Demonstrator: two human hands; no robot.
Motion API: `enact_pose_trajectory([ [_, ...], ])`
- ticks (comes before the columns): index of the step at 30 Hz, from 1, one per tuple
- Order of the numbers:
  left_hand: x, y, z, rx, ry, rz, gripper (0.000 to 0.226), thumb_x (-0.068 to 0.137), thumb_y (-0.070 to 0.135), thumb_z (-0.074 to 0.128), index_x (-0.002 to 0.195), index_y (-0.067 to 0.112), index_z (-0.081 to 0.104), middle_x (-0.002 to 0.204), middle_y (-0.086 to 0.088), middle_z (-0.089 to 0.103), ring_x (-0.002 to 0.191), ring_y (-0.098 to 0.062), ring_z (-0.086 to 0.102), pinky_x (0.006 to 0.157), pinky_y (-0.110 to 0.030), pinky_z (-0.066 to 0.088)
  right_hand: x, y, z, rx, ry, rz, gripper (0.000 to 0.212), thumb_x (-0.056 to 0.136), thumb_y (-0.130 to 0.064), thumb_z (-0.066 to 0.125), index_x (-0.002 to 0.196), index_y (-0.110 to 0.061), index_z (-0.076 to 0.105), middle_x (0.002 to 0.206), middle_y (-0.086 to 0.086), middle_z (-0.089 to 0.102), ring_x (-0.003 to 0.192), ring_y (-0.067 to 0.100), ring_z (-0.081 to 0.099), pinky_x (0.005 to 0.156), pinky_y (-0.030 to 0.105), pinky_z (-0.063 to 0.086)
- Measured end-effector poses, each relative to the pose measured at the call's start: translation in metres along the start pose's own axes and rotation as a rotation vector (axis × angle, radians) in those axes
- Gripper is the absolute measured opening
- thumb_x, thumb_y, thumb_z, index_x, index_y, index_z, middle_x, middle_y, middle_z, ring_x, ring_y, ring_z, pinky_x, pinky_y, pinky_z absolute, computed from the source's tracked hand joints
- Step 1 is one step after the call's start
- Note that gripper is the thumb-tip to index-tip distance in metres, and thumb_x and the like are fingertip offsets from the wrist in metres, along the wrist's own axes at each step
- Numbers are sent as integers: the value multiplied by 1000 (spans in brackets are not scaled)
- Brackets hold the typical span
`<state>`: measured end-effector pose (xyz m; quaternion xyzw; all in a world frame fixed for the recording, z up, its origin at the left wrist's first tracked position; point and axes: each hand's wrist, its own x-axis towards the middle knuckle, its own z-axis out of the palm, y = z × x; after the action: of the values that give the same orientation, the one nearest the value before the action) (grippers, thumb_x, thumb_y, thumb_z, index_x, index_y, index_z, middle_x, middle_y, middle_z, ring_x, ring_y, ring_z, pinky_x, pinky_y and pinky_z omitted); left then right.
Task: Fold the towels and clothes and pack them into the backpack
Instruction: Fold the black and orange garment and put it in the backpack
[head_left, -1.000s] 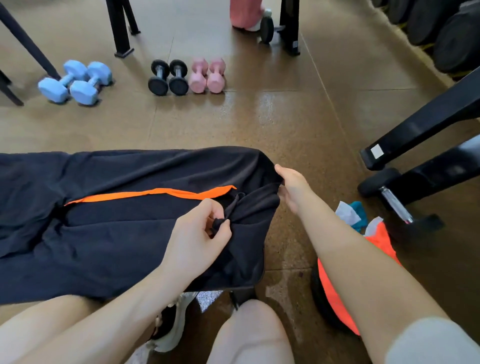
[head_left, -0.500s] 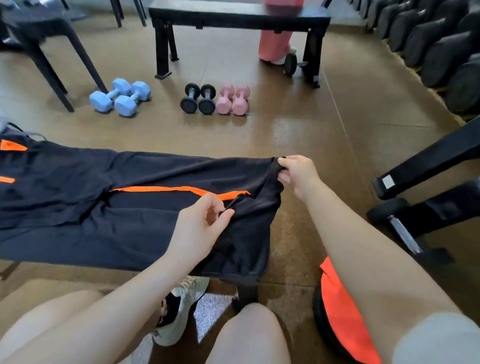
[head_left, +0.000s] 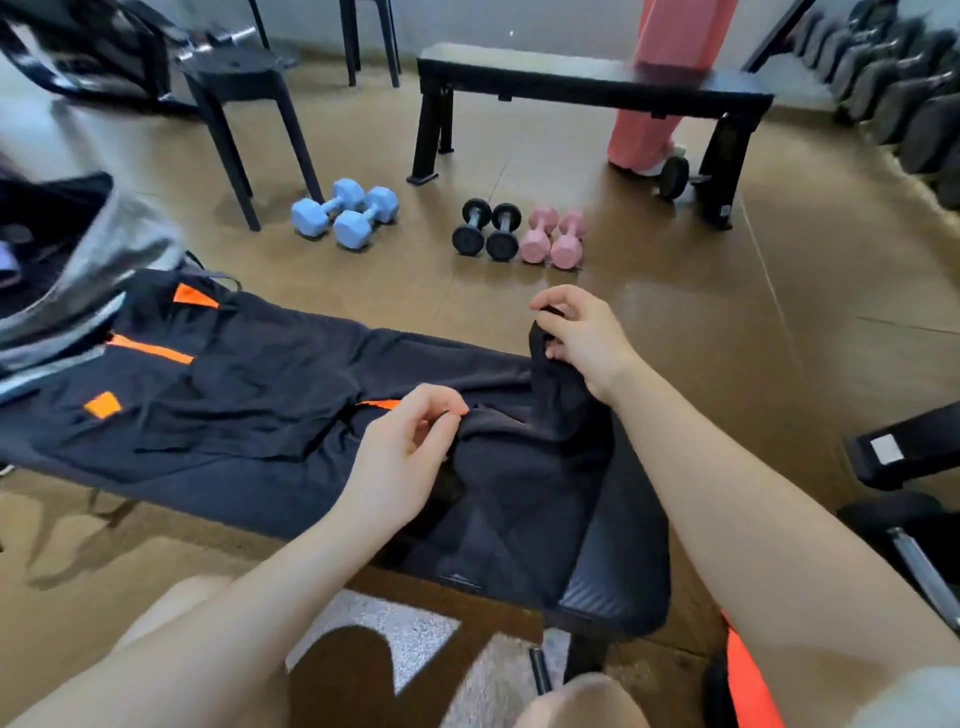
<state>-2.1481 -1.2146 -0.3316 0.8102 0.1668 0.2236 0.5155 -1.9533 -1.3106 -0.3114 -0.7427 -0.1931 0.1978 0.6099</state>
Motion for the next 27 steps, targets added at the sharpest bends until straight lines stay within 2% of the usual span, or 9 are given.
enact_pose_trajectory([
  [3,13,-13,-43,7,29,33,39,91,4,52,77,40,60,85,24,63,73,1,57,67,-19,46,21,-18,41,24,-83,29,16,93,2,46,89,-8,59,76,-1,51,46,2,44,45,13,41],
  [6,23,-32,-93,8,78,36,40,88,1,55,76,38,61,80,23,64,68,4,55,64,-8,40,51,-36,92,68,-173,52,24,92,3,45,81,-11,61,71,2,49,55,11,43,45,15,42],
  [9,31,-55,-146,19,185,6,32,81,13,50,72,41,62,78,23,64,65,3,54,63,-7,40,77,-52,156,120,-266,87,29,92,5,39,79,-9,62,68,4,48,55,13,43,45,17,41],
  [13,32,-83,-214,-17,355,-79,23,73,9,43,66,26,57,69,25,60,61,6,50,60,-4,36,102,-68,248,238,-413,147,32,89,5,33,80,-6,62,67,6,49,56,15,45,47,19,41],
  [16,25,-119,-257,-39,478,-220,20,69,11,41,59,25,52,58,18,55,50,2,42,50,-16,34,120,-67,306,242,-473,190,35,86,7,29,91,-1,63,64,5,47,53,16,46,50,19,41],
  [18,21,-147,-276,-39,475,-332,15,73,20,46,59,22,51,53,13,48,50,-2,38,52,-25,31,130,-52,336,18,-471,180,36,85,8,31,105,2,61,63,7,49,52,15,48,48,17,41],
  [21,20,-180,-285,131,438,-423,36,80,31,66,58,10,48,54,6,46,55,-11,39,58,-31,32,142,-24,359,-454,-506,26,26,87,0,52,111,-2,62,63,2,49,55,12,44,47,14,34],
  [24,29,-187,-289,328,340,-461,40,70,37,76,62,11,47,59,2,54,54,-8,44,55,-17,33,152,-12,364,-719,-494,-137,27,84,-4,61,111,-9,64,62,-6,47,58,7,43,55,11,33],
  [27,35,-189,-292,307,202,-526,41,65,43,79,77,15,52,68,2,56,61,-2,48,56,-10,35,155,-8,363,-825,-441,-244,22,85,-6,60,106,-5,66,70,-3,52,74,15,48,60,18,33],
])
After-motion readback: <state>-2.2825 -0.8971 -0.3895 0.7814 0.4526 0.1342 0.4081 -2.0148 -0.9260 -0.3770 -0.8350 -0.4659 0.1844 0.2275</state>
